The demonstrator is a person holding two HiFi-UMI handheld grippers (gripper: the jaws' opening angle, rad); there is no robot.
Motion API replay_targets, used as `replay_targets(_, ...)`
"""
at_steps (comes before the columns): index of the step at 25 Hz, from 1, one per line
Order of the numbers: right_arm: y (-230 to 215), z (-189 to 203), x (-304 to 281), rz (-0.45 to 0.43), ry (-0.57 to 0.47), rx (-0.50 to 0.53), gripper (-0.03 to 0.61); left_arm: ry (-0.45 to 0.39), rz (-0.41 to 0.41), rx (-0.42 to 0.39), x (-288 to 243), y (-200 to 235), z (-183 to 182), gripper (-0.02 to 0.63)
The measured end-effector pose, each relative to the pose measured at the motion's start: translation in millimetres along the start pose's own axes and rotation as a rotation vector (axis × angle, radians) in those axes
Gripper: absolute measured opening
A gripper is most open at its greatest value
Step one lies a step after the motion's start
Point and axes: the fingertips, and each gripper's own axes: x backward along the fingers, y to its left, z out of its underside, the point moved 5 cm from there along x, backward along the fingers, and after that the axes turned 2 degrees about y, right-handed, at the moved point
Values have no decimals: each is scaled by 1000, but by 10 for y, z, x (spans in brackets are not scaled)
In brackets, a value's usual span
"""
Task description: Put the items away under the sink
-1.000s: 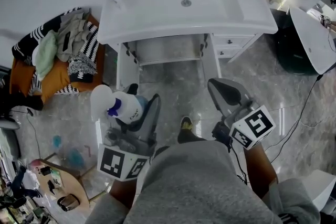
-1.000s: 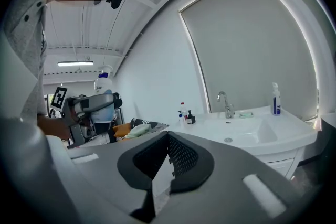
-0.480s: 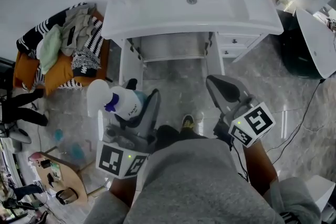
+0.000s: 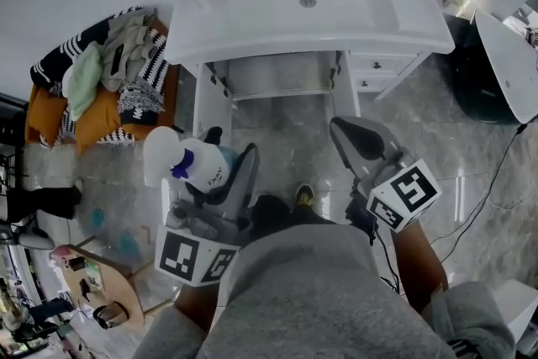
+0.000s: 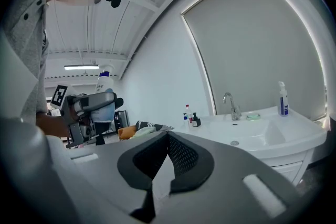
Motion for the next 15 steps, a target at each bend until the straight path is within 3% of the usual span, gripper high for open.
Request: replay_targets(15, 31, -91, -82, 79, 30, 63, -3, 10, 63, 31, 19, 240, 66, 222)
